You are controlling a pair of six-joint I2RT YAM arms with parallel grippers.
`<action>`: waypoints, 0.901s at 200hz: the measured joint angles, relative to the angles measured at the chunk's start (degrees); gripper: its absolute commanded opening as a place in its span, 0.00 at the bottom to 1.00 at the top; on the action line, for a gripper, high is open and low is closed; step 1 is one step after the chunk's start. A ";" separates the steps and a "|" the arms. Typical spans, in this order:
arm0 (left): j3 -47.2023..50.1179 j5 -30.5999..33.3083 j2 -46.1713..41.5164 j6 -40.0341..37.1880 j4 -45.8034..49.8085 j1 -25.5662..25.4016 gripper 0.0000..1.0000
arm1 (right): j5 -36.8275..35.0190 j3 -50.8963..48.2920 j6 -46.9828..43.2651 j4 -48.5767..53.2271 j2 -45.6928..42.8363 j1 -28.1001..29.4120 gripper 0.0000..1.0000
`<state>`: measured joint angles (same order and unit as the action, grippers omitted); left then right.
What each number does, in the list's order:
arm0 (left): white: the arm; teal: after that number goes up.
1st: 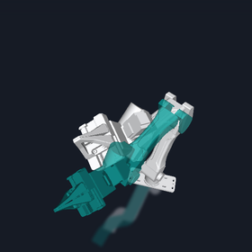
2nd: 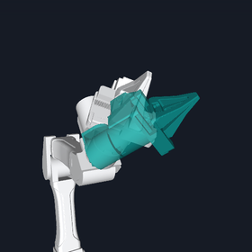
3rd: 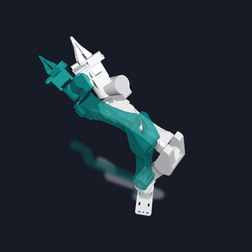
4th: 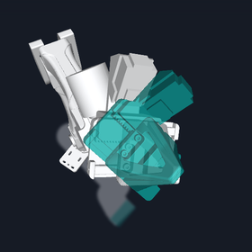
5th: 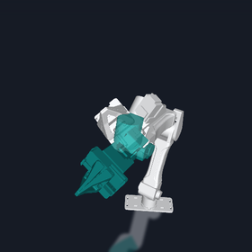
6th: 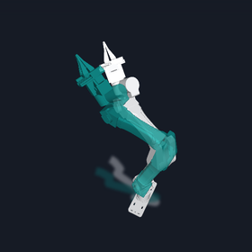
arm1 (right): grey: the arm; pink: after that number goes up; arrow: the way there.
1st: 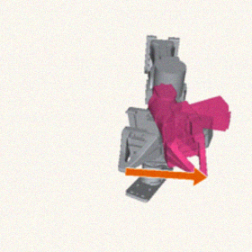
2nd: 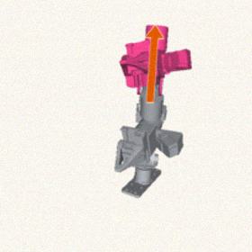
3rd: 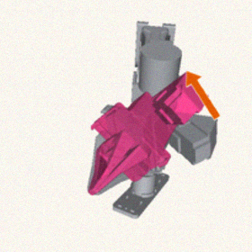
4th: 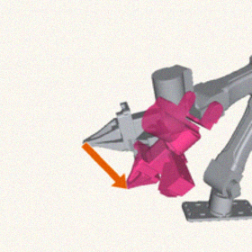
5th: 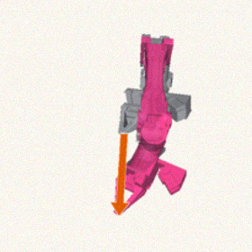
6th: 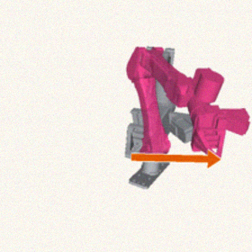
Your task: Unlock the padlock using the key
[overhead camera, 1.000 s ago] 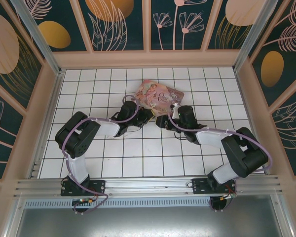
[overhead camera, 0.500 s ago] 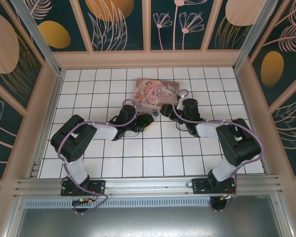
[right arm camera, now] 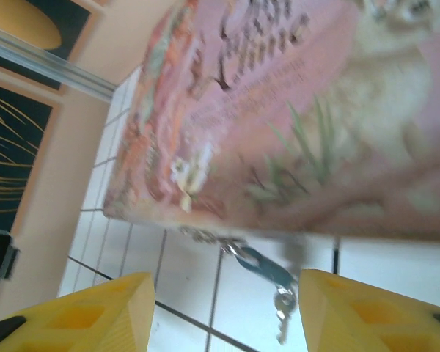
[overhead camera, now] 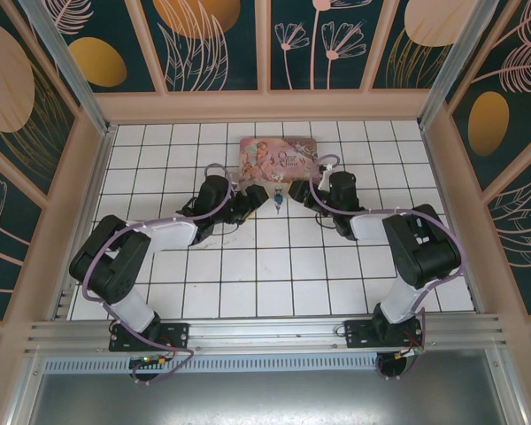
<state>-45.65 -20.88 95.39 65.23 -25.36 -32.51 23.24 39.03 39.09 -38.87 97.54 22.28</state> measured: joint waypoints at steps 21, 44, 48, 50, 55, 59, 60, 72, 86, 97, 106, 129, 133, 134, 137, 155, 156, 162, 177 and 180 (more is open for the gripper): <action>-2.23 0.50 0.07 -2.12 2.25 0.39 0.81 | 0.07 -2.47 -1.25 -0.02 0.00 0.00 0.54; -4.44 1.07 0.13 -4.22 3.41 0.39 0.81 | 0.26 -3.61 -2.82 0.02 0.00 0.22 0.54; -4.66 1.31 0.13 -4.44 3.52 0.39 0.81 | 0.26 -3.61 -3.21 0.00 0.00 0.24 0.54; -4.76 1.40 0.13 -4.66 3.54 0.39 0.81 | 0.31 -3.58 -3.52 -0.07 0.00 0.31 0.54; -4.90 1.55 0.13 -5.01 3.58 0.39 0.81 | 0.39 -3.58 -4.17 -0.20 0.02 0.35 0.54; -4.96 1.70 0.13 -5.22 3.65 0.39 0.81 | 0.48 -3.52 -4.74 -0.20 0.04 0.46 0.54; -4.96 1.75 0.13 -5.25 3.65 0.39 0.81 | 0.48 -3.52 -4.79 -0.20 0.04 0.48 0.54; -5.05 2.05 0.13 -5.75 3.98 0.39 0.81 | 0.87 -2.93 -6.78 -0.20 0.76 0.70 0.54; -5.05 2.16 0.13 -6.14 4.63 0.52 0.81 | 1.42 -1.55 -8.92 -0.24 2.58 0.76 0.54; -5.05 2.32 0.13 -6.34 4.94 0.61 0.81 | 2.01 -0.50 -10.36 -0.33 4.31 0.76 0.54; -5.05 2.51 0.13 -6.49 5.11 0.72 0.81 | 2.49 0.24 -11.30 -0.35 5.62 0.76 0.54; -5.05 2.97 0.13 -6.51 5.09 0.76 0.81 | 3.37 1.49 -12.94 -0.37 8.13 0.81 0.54; -5.05 2.97 0.13 -6.51 5.11 0.76 0.81 | 3.52 1.75 -13.31 -0.39 8.50 0.81 0.54; -5.05 2.97 0.13 -6.51 5.09 0.76 0.81 | 3.54 1.79 -13.33 -0.39 8.55 0.81 0.54; -5.03 2.99 0.13 -6.51 5.11 0.76 0.81 | 3.65 1.99 -13.33 -0.39 8.85 0.81 0.55; -5.03 2.97 0.13 -6.49 5.07 0.76 0.82 | 4.28 3.54 -14.05 -1.33 10.82 0.83 0.55; -5.05 2.97 0.13 -6.49 5.07 0.76 0.82 | 4.31 3.63 -14.14 -1.38 10.91 0.83 0.55; -5.03 2.97 0.13 -6.49 5.07 0.76 0.82 | 4.50 4.20 -14.47 -1.86 11.54 0.85 0.55; -5.03 2.95 0.13 -6.49 5.05 0.83 0.82 | 5.22 5.77 -14.84 -2.78 13.03 0.96 0.55; -5.03 2.95 0.13 -6.47 5.07 0.83 0.82 | 5.35 6.08 -14.88 -2.93 13.31 0.96 0.55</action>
<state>-50.68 -17.93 95.53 58.76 -20.29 -31.68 28.60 45.10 24.21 -41.80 110.85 23.24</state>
